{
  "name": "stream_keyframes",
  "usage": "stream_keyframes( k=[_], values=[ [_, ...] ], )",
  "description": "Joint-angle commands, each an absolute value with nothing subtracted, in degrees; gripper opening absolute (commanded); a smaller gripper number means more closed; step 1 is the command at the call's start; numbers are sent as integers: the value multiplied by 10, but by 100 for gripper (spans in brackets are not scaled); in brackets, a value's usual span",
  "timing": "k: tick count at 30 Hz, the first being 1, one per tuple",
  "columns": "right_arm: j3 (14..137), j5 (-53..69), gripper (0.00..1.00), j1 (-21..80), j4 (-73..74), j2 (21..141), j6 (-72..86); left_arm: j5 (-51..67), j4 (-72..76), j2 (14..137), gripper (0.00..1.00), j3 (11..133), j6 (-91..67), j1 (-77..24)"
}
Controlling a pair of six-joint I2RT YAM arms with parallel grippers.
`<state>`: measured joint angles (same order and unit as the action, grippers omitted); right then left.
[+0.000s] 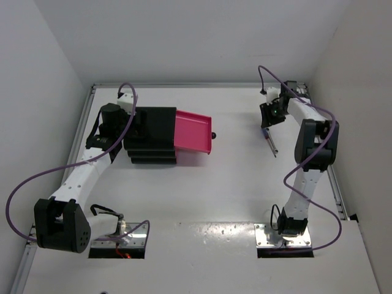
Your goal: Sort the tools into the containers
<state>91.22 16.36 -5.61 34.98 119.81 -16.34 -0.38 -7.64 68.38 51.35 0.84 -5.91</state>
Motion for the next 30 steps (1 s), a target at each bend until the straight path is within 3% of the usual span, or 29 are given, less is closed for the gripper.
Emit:
stream_keyframes(
  k=[1, 8, 30],
  values=[
    [937, 129, 43, -47, 363, 1208, -176, -18, -128, 683, 100, 509, 18, -60],
    [947, 135, 44, -47, 369, 1231, -176, -23, -128, 688, 100, 509, 18, -60],
    [924, 94, 34, -25, 350, 1253, -197, -23, -128, 688, 100, 509, 18, -60]
  ],
)
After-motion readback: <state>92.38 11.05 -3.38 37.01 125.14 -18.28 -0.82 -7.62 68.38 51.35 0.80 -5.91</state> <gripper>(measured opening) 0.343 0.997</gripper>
